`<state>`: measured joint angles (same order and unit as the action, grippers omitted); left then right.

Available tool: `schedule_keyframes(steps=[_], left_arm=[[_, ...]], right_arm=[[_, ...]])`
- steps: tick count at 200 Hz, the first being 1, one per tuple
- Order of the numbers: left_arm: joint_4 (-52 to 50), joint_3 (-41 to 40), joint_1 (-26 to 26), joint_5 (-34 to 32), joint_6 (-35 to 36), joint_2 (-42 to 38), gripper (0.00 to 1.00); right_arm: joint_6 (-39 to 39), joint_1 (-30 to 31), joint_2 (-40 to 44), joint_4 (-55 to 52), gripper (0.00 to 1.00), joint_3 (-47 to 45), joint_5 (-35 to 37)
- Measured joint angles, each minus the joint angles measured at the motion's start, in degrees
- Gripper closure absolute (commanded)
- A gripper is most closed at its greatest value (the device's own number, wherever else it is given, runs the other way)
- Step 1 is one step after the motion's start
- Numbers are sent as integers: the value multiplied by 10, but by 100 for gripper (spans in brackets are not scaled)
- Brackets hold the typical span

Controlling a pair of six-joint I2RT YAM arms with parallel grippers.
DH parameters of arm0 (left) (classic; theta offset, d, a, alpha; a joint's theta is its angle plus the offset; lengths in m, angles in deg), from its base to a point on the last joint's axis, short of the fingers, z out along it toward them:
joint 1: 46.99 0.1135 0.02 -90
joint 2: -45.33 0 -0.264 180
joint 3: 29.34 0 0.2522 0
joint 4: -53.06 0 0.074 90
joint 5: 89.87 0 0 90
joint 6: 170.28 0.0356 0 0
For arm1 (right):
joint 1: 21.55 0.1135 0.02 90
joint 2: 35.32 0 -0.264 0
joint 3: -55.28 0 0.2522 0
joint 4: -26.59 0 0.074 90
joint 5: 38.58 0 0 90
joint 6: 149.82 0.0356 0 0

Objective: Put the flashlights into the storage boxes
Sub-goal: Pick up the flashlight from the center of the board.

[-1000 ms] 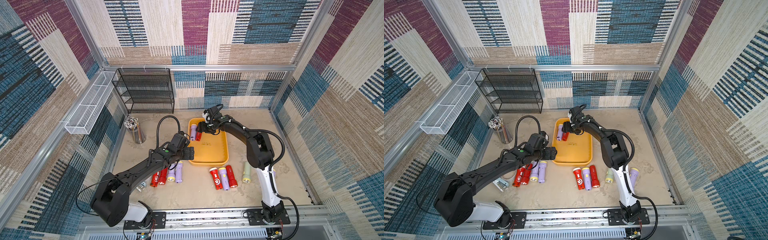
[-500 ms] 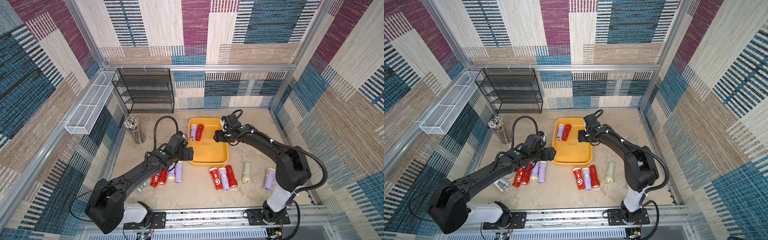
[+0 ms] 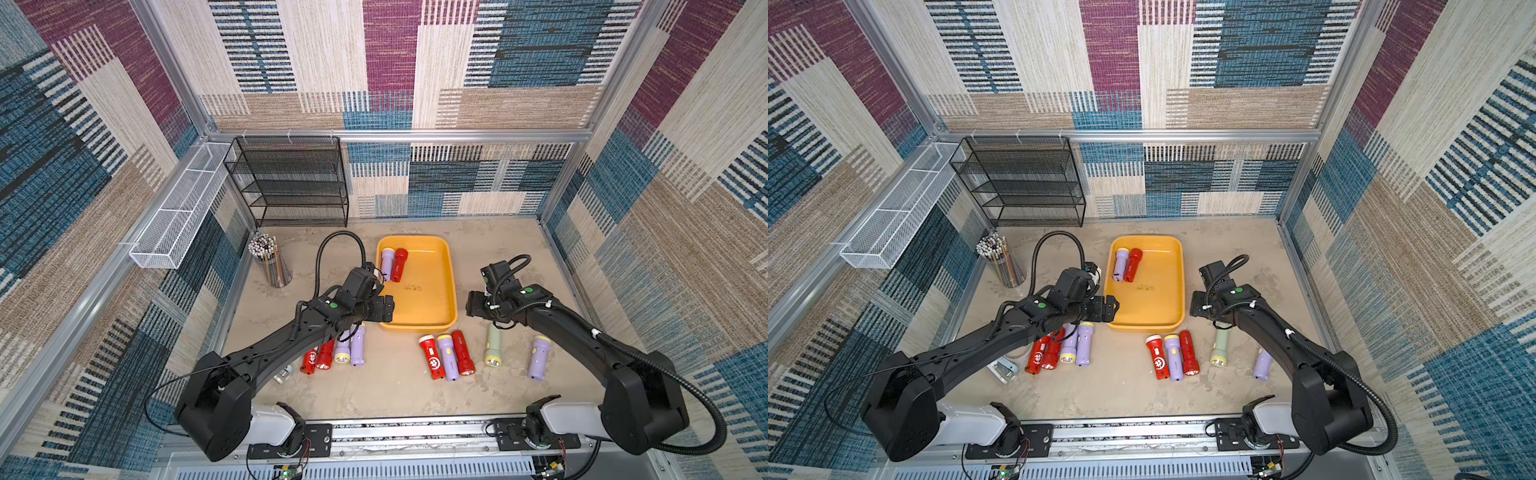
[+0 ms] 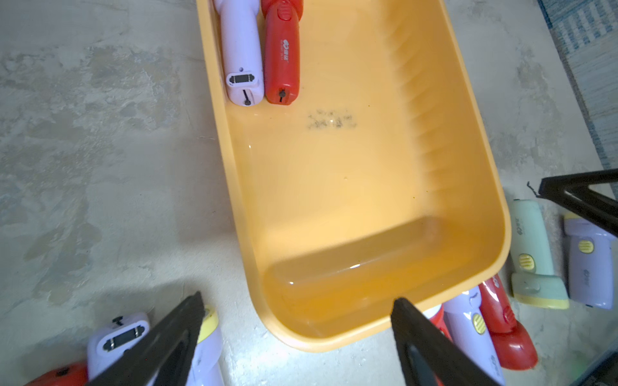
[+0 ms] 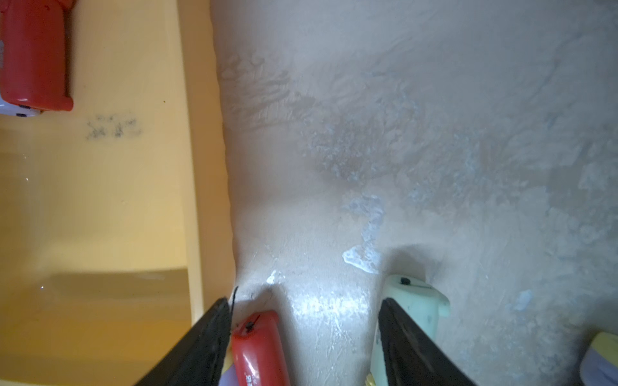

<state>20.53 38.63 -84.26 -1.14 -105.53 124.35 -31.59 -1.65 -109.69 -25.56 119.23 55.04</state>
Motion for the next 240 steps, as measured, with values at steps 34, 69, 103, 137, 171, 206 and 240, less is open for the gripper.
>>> schedule_keyframes(steps=[34, 69, 103, 137, 171, 206, 240], left_arm=[[0, 7, -27, 0, 7, 9, 9], [0, 13, -43, -1, 14, 19, 9], [1, 14, -51, 0, 15, 24, 9], [1, 13, -52, 2, 17, 28, 9], [1, 13, -52, 2, 25, 30, 9], [1, 13, -52, 1, 27, 30, 9], [1, 13, -52, 0, 28, 31, 9]], right_arm=[[41, 0, 61, -21, 27, -49, 13], [82, 0, 76, -31, 28, -83, 15], [112, 0, 88, -30, 29, -109, 19], [130, -5, 78, -22, 30, -127, 19], [133, -17, 51, -2, 32, -133, 11], [119, -34, 25, 22, 36, -132, 9], [100, -50, 0, 45, 43, -131, 4]])
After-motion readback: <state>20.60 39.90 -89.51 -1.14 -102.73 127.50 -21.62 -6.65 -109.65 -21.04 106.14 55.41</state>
